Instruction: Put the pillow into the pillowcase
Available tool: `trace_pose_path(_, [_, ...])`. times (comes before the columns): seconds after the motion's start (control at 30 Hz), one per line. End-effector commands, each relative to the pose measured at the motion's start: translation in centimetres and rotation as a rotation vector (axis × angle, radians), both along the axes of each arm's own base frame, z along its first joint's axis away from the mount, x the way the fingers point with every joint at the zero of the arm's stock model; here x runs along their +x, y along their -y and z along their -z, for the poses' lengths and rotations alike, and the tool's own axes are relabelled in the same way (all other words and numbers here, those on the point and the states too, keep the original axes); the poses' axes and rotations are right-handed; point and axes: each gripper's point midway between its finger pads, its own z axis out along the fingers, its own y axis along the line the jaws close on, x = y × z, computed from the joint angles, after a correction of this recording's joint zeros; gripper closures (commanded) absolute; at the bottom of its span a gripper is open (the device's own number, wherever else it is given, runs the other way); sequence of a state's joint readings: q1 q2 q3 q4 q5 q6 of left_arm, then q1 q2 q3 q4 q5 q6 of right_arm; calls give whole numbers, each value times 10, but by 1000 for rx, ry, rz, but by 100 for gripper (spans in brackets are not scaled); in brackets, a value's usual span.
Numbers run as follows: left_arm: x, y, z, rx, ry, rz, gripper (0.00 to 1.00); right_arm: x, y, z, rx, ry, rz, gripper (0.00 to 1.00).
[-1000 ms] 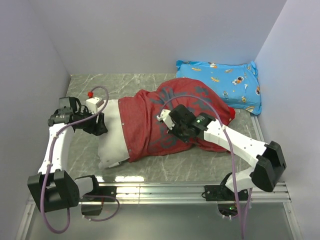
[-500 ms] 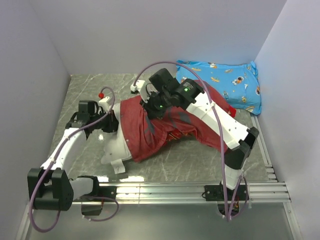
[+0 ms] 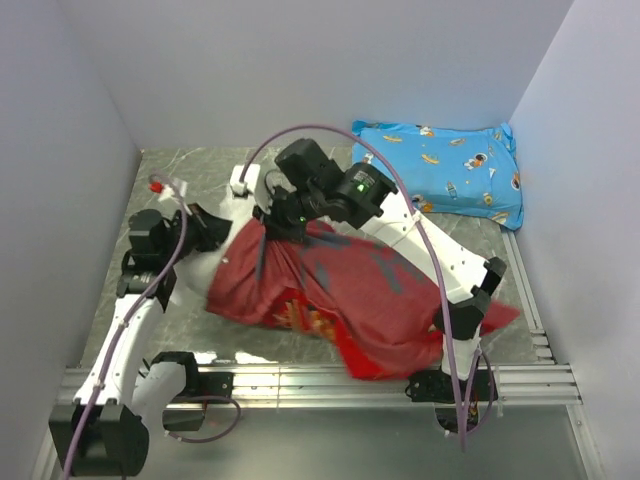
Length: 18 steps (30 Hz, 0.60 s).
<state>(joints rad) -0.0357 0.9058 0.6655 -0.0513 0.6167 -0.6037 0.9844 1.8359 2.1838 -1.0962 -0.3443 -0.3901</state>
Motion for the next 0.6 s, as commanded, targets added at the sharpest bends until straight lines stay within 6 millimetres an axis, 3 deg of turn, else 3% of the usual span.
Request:
trace_pose_path(0.0, [-12,3,-94,-94,251,33,100,76,-49,-149,491,412,95,100])
trace_pose_path(0.13, [-13,-37,-120,-69,329,-143,100,114,-43,-195,624,557,218,100])
trace_pose_path(0.3, [-13,-82,-142,-56,368,-361,100,140,-31,-247,782,681,336,100])
trace_pose_path(0.43, [-15,-123,-154,-43,410,-540,100,146,-23,-282,898,773,391,100])
trace_pose_path(0.5, [-17,-128,-154,-14,426,-562,100,143,-20,-296,947,800,390,100])
trace_pose_path(0.57, [-19,-129,-153,37,461,-560,100,131,-25,-293,951,767,325,100])
